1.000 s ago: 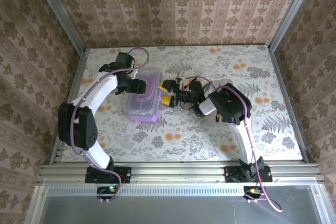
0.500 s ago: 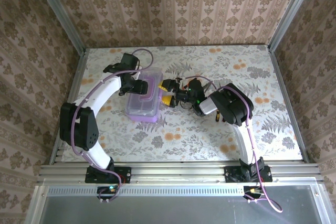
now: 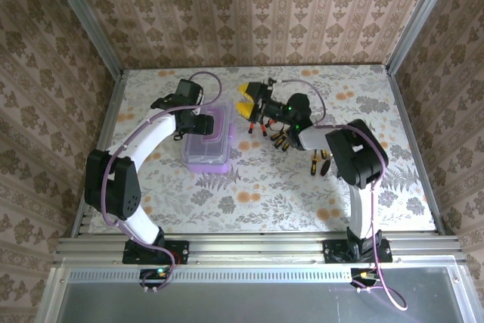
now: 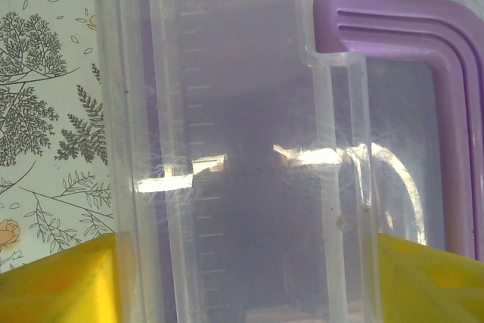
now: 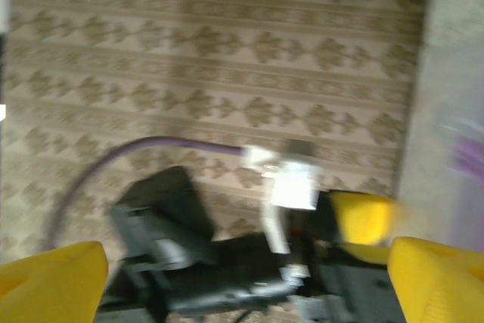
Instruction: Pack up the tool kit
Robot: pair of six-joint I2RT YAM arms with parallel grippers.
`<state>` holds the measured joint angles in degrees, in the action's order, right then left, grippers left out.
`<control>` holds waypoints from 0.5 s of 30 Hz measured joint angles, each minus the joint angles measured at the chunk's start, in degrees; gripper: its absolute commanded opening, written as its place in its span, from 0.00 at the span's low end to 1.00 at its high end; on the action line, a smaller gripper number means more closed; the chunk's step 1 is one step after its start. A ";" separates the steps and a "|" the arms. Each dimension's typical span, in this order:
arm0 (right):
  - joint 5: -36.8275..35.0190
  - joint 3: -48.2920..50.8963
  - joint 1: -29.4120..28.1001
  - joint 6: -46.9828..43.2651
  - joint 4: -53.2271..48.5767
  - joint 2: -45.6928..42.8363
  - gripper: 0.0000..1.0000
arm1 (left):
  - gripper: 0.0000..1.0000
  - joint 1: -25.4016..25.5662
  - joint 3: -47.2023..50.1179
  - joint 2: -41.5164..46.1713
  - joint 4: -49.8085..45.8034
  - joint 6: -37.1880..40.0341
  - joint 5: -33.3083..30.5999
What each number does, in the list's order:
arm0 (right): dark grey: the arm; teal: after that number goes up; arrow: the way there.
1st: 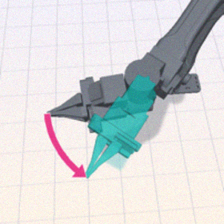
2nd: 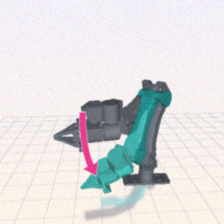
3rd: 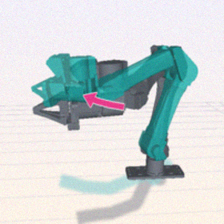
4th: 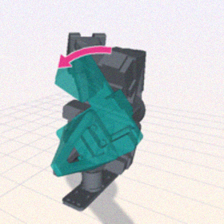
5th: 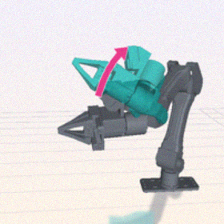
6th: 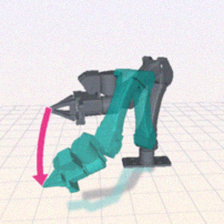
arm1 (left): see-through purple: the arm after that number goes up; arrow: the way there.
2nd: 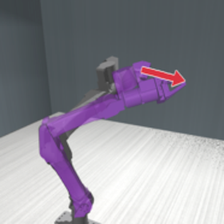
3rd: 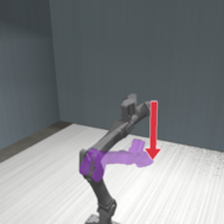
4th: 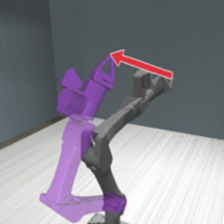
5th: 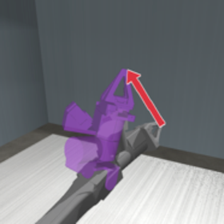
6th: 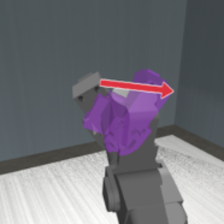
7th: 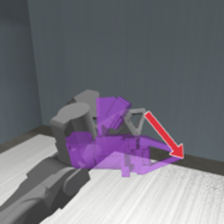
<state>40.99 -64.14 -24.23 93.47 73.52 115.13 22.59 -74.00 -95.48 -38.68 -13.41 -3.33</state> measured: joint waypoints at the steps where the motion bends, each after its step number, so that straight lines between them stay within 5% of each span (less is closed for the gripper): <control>1: 0.04 -0.44 0.22 0.42 1.36 -0.50 0.92 | 0.65 0.00 0.02 0.00 0.04 -0.04 0.00; 5: 0.42 1.44 0.74 -0.09 1.77 1.09 0.86 | 0.61 -0.07 0.02 0.11 0.04 -0.04 0.37; 15: 2.12 7.30 -0.15 -17.29 -23.15 4.96 0.75 | 0.54 -1.97 -1.42 -0.04 -1.22 1.05 4.44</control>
<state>43.11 -56.84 -24.38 76.18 50.37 120.09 20.62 -75.42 -95.53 -39.90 -12.36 1.10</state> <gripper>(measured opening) 0.758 0.719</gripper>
